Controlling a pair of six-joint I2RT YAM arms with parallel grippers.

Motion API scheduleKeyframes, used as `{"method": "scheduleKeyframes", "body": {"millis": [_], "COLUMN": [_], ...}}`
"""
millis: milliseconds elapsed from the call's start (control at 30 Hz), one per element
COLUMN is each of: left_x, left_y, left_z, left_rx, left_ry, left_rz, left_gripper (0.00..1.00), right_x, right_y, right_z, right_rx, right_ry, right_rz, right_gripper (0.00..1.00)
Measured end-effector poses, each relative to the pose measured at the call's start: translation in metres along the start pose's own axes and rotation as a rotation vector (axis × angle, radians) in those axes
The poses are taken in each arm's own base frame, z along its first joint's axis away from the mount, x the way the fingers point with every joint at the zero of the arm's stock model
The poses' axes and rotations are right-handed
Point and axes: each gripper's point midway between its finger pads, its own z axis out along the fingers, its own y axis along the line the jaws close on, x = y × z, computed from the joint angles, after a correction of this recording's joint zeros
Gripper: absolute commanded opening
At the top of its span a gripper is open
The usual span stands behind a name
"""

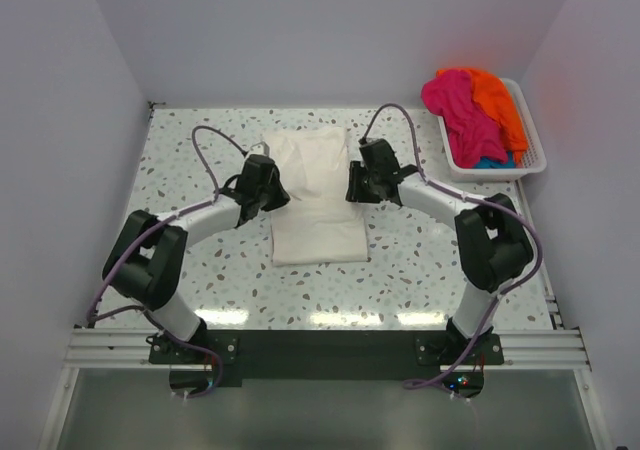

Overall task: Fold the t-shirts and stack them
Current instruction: Fold the tshirt

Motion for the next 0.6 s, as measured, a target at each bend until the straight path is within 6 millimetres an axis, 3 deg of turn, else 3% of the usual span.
{"method": "scheduleKeyframes", "body": {"millis": [267, 433, 600], "left_x": [0.044, 0.033, 0.028], "left_y": [0.022, 0.021, 0.03], "left_z": [0.034, 0.041, 0.042], "left_rx": [-0.057, -0.061, -0.076], "left_ry": [0.125, 0.106, 0.093], "left_rz": [0.022, 0.012, -0.008], "left_gripper": [0.1, 0.11, 0.11], "right_x": [0.018, 0.012, -0.001], "right_y": [-0.007, -0.015, -0.036], "right_z": [0.028, 0.043, 0.05], "right_rx": [0.038, 0.063, 0.087], "right_ry": [0.076, 0.091, 0.082], "right_rz": [-0.028, -0.026, 0.027], "right_gripper": [0.39, 0.35, 0.26]}}
